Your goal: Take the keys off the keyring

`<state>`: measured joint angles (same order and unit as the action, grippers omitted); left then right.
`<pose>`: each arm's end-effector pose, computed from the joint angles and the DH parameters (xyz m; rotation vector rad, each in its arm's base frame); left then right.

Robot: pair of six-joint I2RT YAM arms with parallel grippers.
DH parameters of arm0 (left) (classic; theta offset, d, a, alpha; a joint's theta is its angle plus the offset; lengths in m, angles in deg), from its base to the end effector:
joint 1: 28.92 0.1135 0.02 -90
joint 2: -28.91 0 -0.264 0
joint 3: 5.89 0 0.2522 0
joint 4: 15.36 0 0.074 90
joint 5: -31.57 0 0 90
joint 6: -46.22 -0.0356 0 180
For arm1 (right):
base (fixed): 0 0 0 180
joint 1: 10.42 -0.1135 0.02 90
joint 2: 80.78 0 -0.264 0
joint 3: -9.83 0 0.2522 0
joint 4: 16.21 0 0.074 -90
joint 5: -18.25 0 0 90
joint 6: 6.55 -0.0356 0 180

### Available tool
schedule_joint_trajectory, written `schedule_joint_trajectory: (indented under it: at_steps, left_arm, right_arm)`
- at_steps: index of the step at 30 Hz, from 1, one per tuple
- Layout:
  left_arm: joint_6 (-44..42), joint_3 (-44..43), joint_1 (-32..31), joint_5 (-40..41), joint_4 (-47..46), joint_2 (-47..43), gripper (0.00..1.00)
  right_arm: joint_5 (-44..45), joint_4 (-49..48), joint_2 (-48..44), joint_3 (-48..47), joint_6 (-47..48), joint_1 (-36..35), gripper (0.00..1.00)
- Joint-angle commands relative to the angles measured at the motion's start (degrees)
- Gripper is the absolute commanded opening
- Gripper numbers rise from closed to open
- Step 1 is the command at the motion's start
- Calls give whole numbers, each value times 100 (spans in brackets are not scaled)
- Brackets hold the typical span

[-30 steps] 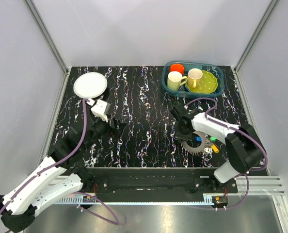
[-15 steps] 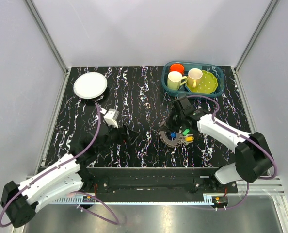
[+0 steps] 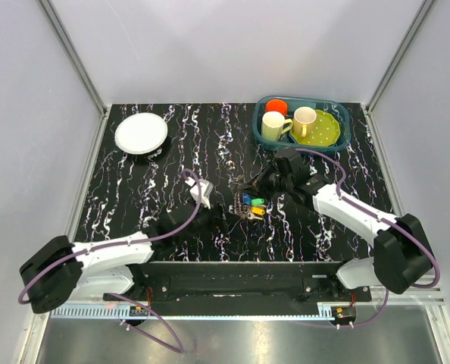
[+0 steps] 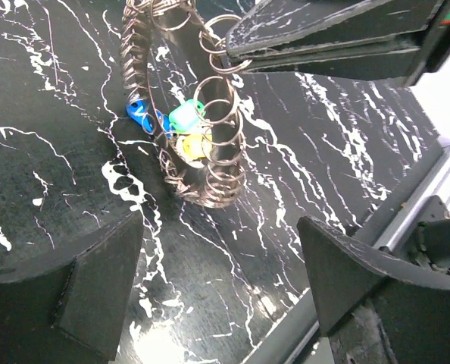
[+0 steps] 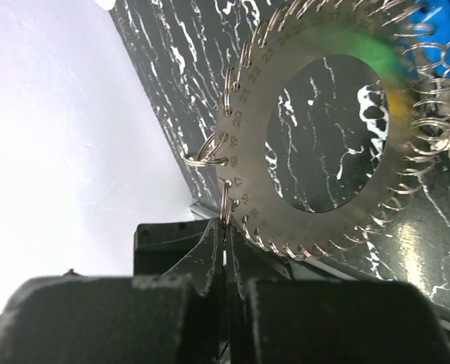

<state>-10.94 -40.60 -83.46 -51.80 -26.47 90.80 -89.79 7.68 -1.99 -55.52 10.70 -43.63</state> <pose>0.1339 -0.1809 0.2009 0.2848 1.9393 -0.9360 0.2447 0.1734 0.2484 0.6715 2.4584 1.2469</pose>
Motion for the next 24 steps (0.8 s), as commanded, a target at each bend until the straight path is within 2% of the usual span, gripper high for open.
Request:
schedule_joint_trajectory:
  at_steps: [1,8,12,15,16,18,19,20,21,22,24]
  left_arm:
    - [-418,-453,-74,303,-968,604,86]
    - [-831,-893,-232,988,-976,1492,84]
    - [-963,-1051,-232,1261,-968,1853,77]
    - [-946,-1052,-232,1367,-994,1959,57]
    - [-955,-1043,-232,1350,-1003,1959,42]
    - [-981,-1034,-232,1236,-959,1854,26]
    - [-999,-1051,-232,1131,-837,1792,10]
    - [-1016,-1095,-232,1077,-732,1739,2]
    - [-999,-1122,-232,1042,-617,1608,0]
    - [-981,-1131,-232,946,-442,1538,0]
    - [-885,-1087,-223,831,-309,1231,0]
  right_arm:
    - [-314,-801,-223,140,-485,17,0]
    - [-489,-1152,-188,185,-758,17,0]
    - [-551,-1285,-205,220,-864,16,0]
    - [-569,-1303,-232,220,-837,17,0]
    - [-569,-1312,-232,220,-794,16,0]
    - [-586,-1303,-214,167,-584,16,0]
    - [-604,-1303,-206,150,-504,25,0]
    - [-621,-1303,-205,141,-434,25,3]
    - [-621,-1294,-214,115,-259,17,7]
    - [-630,-1294,-232,114,-153,25,17]
    - [-648,-1294,-293,97,171,25,29]
